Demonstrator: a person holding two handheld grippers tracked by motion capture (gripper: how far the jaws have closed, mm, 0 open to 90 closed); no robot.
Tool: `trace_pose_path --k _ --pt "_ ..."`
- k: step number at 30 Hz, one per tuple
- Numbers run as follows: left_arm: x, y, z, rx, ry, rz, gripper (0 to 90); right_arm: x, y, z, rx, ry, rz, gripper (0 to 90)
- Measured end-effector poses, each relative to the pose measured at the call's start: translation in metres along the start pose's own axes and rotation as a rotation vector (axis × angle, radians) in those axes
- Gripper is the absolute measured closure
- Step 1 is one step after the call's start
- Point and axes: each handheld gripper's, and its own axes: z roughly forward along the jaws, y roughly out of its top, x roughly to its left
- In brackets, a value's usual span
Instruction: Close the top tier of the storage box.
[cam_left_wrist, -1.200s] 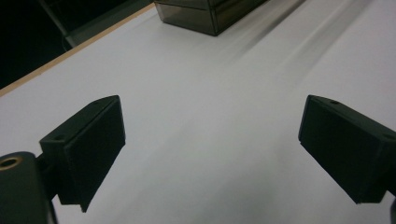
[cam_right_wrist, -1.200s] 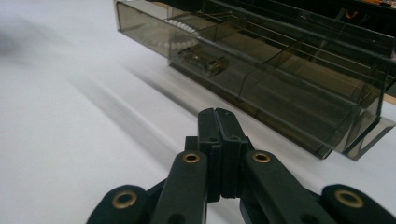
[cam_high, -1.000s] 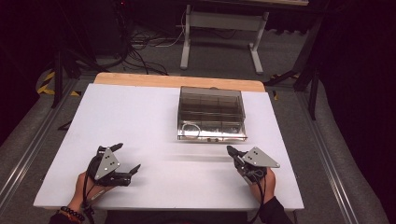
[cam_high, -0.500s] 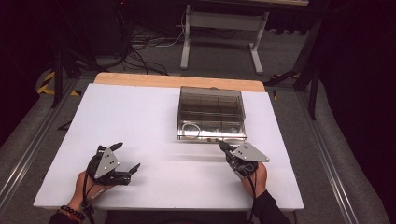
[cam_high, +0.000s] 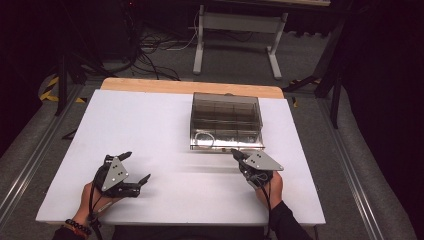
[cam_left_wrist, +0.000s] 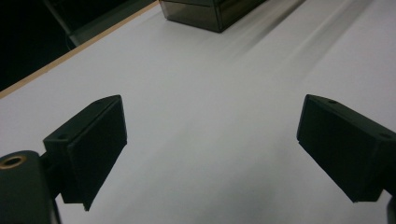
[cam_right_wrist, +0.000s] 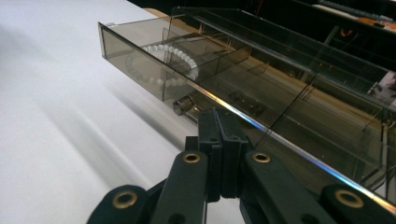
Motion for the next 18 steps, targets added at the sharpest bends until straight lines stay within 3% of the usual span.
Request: trace_pose_path --k 11,18 --pt "-0.0028 0.0002 0.0043 0.014 -0.015 0.008 9.3 0.0006 0.0003 0.0006 -0.006 -0.004 0.001 90.0" --pt "-0.0024 0.0002 0.0036 0.013 -0.018 0.010 9.3 0.0062 0.0028 0.0051 0.004 -0.008 -0.041 90.0"
